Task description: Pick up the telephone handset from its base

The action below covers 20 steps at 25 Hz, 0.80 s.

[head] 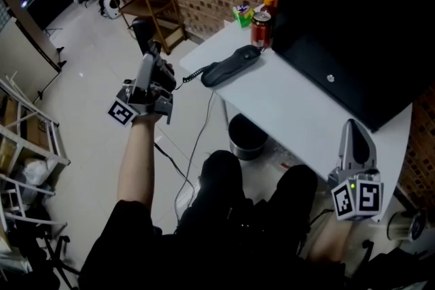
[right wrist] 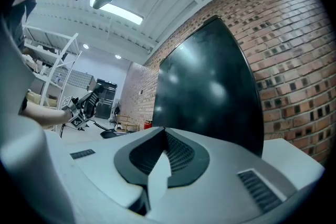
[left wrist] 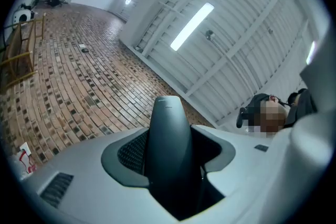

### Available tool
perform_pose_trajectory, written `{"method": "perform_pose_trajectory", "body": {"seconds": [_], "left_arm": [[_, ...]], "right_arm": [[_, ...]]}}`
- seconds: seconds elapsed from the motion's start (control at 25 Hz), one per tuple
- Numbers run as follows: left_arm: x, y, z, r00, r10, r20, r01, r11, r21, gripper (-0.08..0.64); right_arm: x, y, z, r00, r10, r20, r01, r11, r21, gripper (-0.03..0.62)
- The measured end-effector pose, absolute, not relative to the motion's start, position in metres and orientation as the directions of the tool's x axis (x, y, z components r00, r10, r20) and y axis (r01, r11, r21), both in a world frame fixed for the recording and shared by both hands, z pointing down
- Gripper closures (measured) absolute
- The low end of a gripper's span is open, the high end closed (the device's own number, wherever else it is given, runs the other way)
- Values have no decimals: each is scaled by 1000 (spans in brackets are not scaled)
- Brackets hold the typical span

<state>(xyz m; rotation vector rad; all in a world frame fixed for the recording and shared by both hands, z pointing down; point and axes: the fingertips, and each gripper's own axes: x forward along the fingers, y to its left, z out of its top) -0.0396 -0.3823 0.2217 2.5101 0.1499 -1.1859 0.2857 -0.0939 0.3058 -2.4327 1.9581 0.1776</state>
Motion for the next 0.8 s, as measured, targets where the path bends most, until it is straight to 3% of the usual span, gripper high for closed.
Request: {"method": "perform_pose_trajectory", "body": {"seconds": [0.52, 0.8], "left_arm": [[-39, -376, 227, 659, -43, -751, 247, -930, 270, 307], [-18, -362, 238, 758, -2, -652, 198, -952, 234, 307]], "right_arm": [[281, -95, 304, 196, -975, -106, -978, -202, 55, 581], [272, -99, 307, 166, -982, -93, -984, -171, 45, 583]]}}
